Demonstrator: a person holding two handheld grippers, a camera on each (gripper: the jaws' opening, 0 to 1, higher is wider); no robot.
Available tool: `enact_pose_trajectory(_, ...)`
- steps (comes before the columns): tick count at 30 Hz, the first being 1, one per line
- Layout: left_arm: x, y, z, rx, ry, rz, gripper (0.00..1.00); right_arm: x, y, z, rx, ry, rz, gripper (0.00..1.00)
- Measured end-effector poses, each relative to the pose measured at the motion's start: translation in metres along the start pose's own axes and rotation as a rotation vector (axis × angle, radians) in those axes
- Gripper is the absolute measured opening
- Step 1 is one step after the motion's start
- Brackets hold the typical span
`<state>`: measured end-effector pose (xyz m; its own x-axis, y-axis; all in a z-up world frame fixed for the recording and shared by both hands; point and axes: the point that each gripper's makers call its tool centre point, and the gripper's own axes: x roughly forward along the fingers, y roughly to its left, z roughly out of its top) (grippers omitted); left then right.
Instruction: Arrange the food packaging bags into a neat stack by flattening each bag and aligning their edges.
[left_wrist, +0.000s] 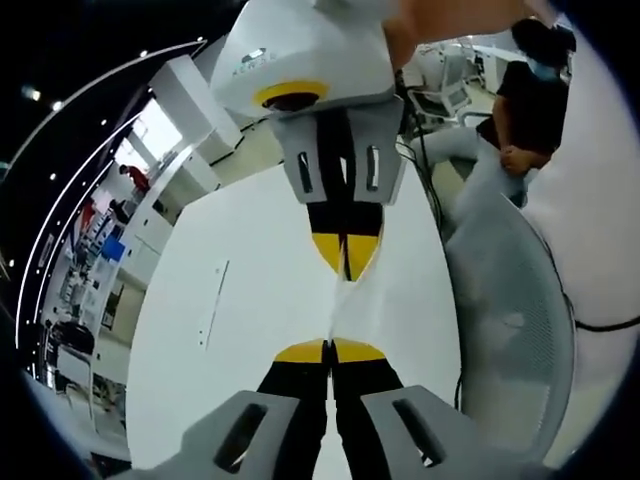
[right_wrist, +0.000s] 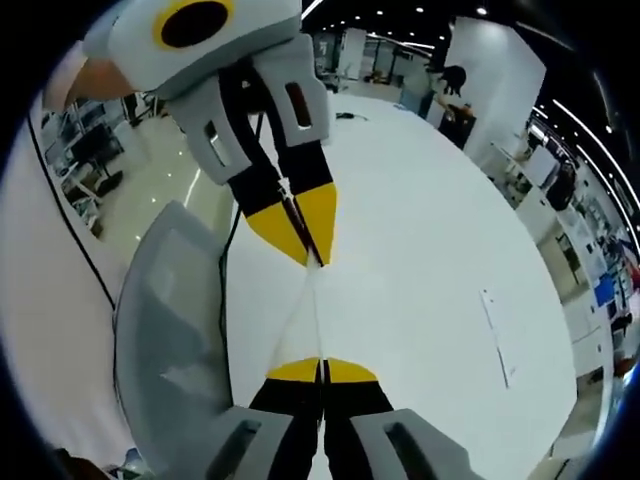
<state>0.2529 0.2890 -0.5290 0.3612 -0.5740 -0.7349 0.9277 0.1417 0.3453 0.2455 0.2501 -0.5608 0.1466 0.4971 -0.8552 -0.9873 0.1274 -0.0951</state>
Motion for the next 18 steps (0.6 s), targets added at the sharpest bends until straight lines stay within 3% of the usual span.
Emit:
enact_pose_trajectory(8,-0.001,-0.002,0.004,-0.005,-0.008,0.000,0.03,0.001,-0.001,-0.004,-0.021,0.027,-0.008,0.00)
enact_pose_trajectory(14,-0.003,-0.007,0.022,0.004,-0.051,0.005,0.13,0.001,0.000,-0.003,-0.016,0.034,-0.012,0.00)
enact_pose_trajectory(18,0.000,-0.013,0.031,0.018,-0.070,-0.007,0.13,0.001,0.003,-0.001,-0.016,0.032,-0.012,0.00)
